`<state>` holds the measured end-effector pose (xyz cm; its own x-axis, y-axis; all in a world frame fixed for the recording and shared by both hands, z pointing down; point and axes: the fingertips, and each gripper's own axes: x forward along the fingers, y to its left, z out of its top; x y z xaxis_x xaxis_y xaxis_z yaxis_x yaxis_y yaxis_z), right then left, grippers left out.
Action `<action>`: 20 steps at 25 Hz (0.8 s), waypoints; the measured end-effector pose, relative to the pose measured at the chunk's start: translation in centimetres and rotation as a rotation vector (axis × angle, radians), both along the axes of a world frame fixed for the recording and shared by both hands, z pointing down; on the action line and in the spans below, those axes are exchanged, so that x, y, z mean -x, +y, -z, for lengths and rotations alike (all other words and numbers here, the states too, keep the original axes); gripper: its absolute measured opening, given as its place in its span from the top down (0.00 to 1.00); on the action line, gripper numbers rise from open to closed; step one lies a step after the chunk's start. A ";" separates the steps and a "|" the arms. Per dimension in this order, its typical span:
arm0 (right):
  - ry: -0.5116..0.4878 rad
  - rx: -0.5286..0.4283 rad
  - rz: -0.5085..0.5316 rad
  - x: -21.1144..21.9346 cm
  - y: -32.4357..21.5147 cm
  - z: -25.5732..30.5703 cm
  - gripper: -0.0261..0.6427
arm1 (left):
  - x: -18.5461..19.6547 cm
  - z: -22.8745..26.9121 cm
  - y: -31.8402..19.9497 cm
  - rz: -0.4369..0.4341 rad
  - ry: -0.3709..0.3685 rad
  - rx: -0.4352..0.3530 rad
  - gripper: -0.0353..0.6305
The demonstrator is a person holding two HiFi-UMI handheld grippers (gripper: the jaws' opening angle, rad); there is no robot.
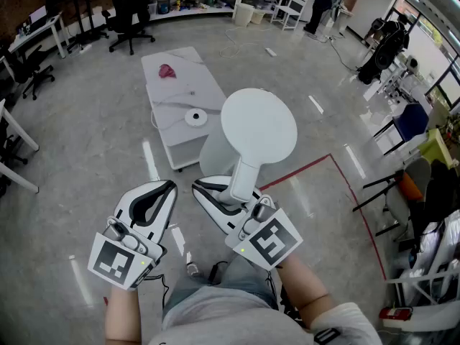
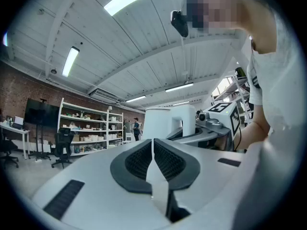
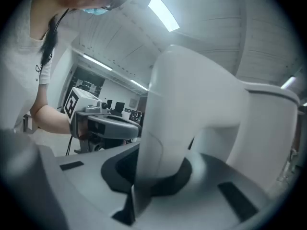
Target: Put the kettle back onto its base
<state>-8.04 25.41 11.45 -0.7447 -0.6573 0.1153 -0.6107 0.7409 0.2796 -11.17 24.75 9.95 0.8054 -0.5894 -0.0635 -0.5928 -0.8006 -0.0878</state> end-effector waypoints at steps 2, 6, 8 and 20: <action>0.007 -0.002 -0.004 0.5 0.6 0.0 0.92 | 0.4 -0.2 0.6 -0.006 -0.002 0.013 0.91; 0.025 -0.008 -0.005 1.5 0.9 0.1 0.92 | 1.1 -0.1 0.8 -0.017 0.000 0.018 0.91; 0.033 -0.009 -0.008 1.7 0.8 0.2 0.92 | 1.2 0.1 0.7 -0.020 0.006 0.008 0.91; -0.001 -0.014 -0.021 1.6 0.4 0.4 0.92 | 0.9 -0.4 0.1 -0.050 0.013 0.015 0.91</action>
<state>-9.60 25.78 11.10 -0.7309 -0.6743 0.1056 -0.6261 0.7240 0.2894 -12.08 24.87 10.33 0.8331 -0.5492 -0.0652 -0.5528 -0.8305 -0.0679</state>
